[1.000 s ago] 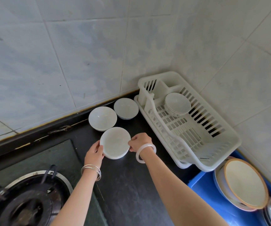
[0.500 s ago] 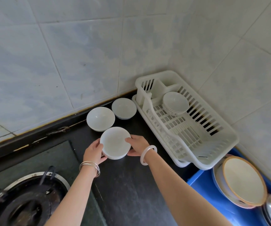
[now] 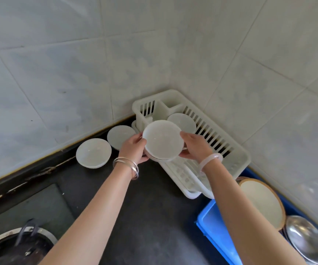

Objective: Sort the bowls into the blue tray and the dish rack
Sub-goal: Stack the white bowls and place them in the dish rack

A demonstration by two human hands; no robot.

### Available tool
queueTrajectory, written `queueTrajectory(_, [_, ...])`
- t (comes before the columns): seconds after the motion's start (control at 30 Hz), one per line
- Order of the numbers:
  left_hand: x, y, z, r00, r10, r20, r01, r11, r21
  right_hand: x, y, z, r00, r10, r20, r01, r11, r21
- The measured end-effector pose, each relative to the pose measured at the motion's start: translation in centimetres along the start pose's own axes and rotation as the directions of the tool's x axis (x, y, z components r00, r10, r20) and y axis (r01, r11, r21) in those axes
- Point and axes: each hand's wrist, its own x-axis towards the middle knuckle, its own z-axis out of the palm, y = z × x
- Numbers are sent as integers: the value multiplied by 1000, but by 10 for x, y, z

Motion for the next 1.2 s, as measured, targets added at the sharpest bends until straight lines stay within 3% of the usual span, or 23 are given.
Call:
queueTrajectory(0.27, [38, 3, 100, 975, -152, 162, 131, 983, 129, 40, 23, -75, 980, 137, -142, -129, 989, 66])
queueTrajectory(0.5, [62, -24, 151, 945, -262, 196, 223, 955, 197, 71, 54, -105, 938, 320, -133, -310, 946, 89])
queueTrajectory(0.8, [85, -50, 172, 909, -363, 202, 305, 913, 271, 90, 78, -113, 926, 351, -139, -357, 934, -19])
queueTrajectory(1.0, [86, -56, 175, 896, -376, 237, 282, 893, 351, 96, 82, -112, 929, 334, -160, -358, 920, -156])
queueTrajectory(1.2, [87, -57, 174, 887, -363, 284, 258, 902, 347, 98, 83, -114, 926, 332, -178, -359, 921, -150])
